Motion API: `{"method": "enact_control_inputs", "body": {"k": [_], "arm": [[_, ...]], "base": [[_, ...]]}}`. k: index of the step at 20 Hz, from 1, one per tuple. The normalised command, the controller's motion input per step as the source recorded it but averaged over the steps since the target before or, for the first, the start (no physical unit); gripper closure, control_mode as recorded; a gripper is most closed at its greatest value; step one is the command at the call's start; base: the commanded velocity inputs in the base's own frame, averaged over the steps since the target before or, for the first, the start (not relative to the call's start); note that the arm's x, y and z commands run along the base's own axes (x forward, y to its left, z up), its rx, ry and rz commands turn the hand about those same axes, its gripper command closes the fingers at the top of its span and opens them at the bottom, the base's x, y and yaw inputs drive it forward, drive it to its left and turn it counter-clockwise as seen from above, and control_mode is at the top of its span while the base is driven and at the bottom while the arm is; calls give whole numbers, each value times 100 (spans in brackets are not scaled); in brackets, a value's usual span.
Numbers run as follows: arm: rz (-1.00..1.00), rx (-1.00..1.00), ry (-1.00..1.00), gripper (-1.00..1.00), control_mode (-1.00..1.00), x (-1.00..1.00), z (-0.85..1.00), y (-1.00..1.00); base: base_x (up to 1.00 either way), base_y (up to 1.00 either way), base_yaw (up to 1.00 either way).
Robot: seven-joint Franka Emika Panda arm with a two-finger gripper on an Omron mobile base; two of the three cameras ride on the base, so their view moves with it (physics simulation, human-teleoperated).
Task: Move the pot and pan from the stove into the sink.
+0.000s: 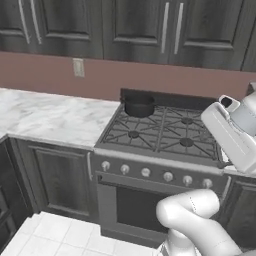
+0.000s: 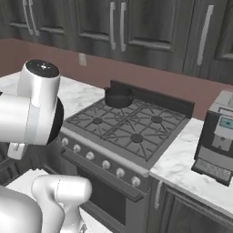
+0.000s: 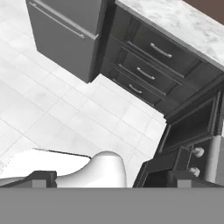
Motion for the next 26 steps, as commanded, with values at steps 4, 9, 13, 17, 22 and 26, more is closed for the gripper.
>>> {"method": "enact_control_inputs", "body": {"k": [4,9,13,17,22,26], "arm": [[0,0,0,-100,100,0,0,0],[0,0,0,-100,100,0,0,0],[0,0,0,-100,100,0,0,0],[0,0,0,-100,100,0,0,0],[0,0,0,-100,100,0,0,0],[0,0,0,-100,100,0,0,0]], "base": [[6,-14,-42],[6,-14,-41],[4,-17,-41],[4,-18,-40],[1,-14,-35],[-1,0,-13]]}}
